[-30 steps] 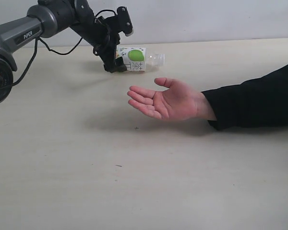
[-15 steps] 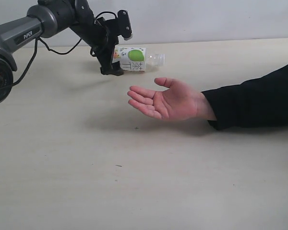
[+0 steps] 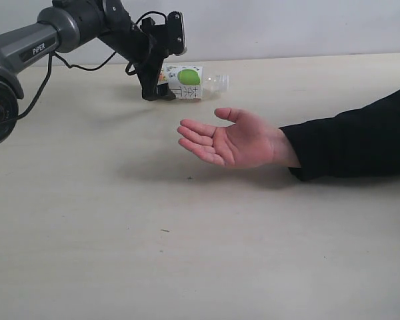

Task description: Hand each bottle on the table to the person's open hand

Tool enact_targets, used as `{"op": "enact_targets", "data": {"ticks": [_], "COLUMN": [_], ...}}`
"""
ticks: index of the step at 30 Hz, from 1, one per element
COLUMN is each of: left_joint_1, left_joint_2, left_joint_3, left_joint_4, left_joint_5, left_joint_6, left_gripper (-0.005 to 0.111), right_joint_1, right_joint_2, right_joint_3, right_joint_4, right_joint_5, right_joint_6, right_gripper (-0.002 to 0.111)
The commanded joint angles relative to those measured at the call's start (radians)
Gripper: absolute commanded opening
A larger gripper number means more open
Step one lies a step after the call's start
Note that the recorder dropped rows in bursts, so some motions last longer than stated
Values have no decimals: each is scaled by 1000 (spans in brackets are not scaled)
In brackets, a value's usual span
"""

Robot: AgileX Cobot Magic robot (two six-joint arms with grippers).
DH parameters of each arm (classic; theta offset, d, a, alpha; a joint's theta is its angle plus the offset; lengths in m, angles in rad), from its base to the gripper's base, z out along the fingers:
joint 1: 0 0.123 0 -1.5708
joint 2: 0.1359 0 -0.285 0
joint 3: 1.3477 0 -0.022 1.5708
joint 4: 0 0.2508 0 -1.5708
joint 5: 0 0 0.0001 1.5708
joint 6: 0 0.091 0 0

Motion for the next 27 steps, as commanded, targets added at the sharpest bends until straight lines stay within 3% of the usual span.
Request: {"op": "enact_targets", "data": {"ticks": [1, 27], "left_joint_1": [-5, -2], "left_joint_2": [-2, 23], "left_joint_3": [-8, -8], "left_joint_4": [-28, -44], "left_joint_5": [-18, -43], "left_joint_6": [16, 33], "left_gripper": [105, 105], "right_joint_1": [0, 0], "right_joint_2": [-5, -5], "right_joint_3": [4, 4], "right_joint_4": [-4, -4], "right_joint_5": [-8, -8], "right_joint_6": [-2, -2], "right_gripper": [0, 0]}}
